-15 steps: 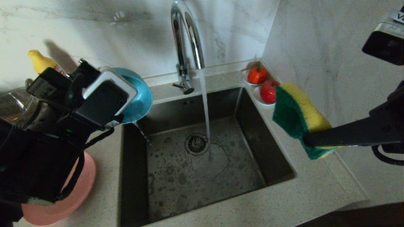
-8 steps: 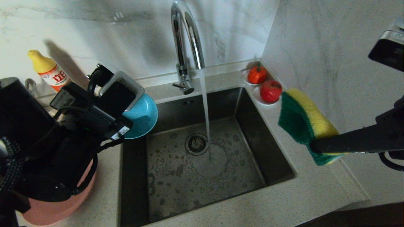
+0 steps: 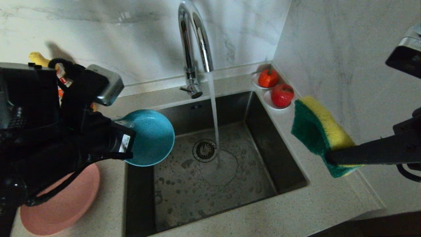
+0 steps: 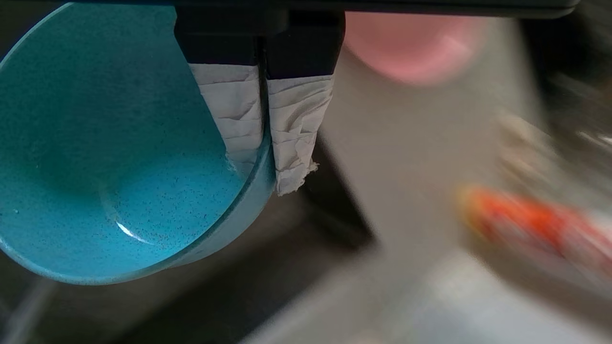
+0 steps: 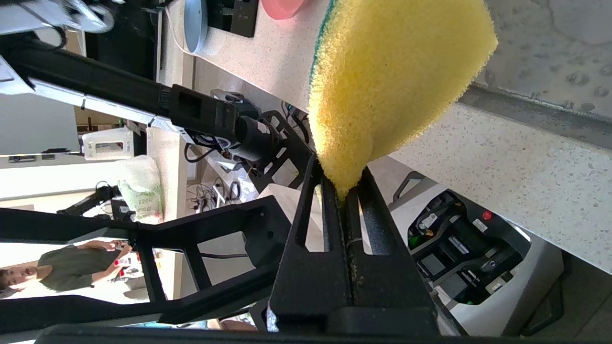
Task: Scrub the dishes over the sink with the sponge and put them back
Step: Place the bowl on the table
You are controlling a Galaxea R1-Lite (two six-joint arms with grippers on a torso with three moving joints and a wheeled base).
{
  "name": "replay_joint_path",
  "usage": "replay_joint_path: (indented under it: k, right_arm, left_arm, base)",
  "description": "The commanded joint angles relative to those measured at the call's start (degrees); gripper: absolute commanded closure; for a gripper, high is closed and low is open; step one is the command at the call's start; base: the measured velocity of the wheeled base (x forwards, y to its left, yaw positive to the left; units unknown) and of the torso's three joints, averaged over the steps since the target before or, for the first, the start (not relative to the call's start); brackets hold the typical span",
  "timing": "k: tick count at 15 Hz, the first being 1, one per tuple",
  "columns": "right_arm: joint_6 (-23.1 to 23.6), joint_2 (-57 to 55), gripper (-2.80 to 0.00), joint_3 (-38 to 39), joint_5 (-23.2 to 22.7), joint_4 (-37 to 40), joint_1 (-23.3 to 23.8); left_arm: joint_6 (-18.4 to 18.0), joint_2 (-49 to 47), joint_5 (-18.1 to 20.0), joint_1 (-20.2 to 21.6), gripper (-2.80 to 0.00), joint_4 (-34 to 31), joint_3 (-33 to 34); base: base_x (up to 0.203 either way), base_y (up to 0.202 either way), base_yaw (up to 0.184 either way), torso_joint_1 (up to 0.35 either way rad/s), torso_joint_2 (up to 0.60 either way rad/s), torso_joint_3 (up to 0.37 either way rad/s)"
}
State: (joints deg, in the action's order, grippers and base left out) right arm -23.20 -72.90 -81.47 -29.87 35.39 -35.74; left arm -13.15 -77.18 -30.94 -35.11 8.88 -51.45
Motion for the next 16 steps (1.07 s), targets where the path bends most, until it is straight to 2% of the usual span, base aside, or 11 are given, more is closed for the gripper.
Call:
replay_joint_path:
  k: [1,4,6,8,10,12,14,16]
  right_arm:
    - [-0.09,0.01,0.0,0.08,-0.21,0.21,-0.03]
    - [-0.09,-0.05,0.0,0.0,-0.28,0.21,-0.03]
    - [-0.09,0.21,0.0,0.16,-0.28,0.21,-0.03]
    - [-0.09,0.53,0.0,0.44,-0.28,0.29,0.32]
    - [-0.09,0.74,0.0,0.79,-0.7,0.21,0.75]
    - [-0.01,0.9,0.0,1.04,-0.96,0.23,1.65]
    - [0.08,1.01,0.0,1.05,-1.93,0.29,2.92]
    - [0.76,0.92,0.0,1.14,-2.21,0.37,3.47]
  left_arm:
    - [14.99,3.35,3.47,2.4,0.0,-11.52,-3.41]
    - [16.54,7.28,4.29,4.91,0.0,-13.33,-2.93]
    - [19.6,9.69,4.33,7.48,0.0,-16.95,-2.13]
    - [22.66,12.41,4.27,11.76,0.0,-21.79,-1.84]
    - [24.02,16.4,4.16,15.77,0.0,-28.54,-1.55]
    - [25.35,21.54,3.95,17.5,0.0,-33.52,-1.33]
    - [26.94,26.24,3.87,20.97,0.0,-37.63,-1.18]
    - [30.58,28.08,3.7,25.32,0.0,-43.23,-1.16]
  base:
    - [0.0,0.0,0.0,0.0,0.0,0.0]
    - [0.0,0.0,0.0,0.0,0.0,0.0]
    - [0.0,0.0,0.0,0.0,0.0,0.0]
    - [0.0,0.0,0.0,0.0,0.0,0.0]
    - [0.0,0.0,0.0,0.0,0.0,0.0]
    - [0.0,0.0,0.0,0.0,0.0,0.0]
    - [0.0,0.0,0.0,0.0,0.0,0.0]
    - [0.0,0.0,0.0,0.0,0.0,0.0]
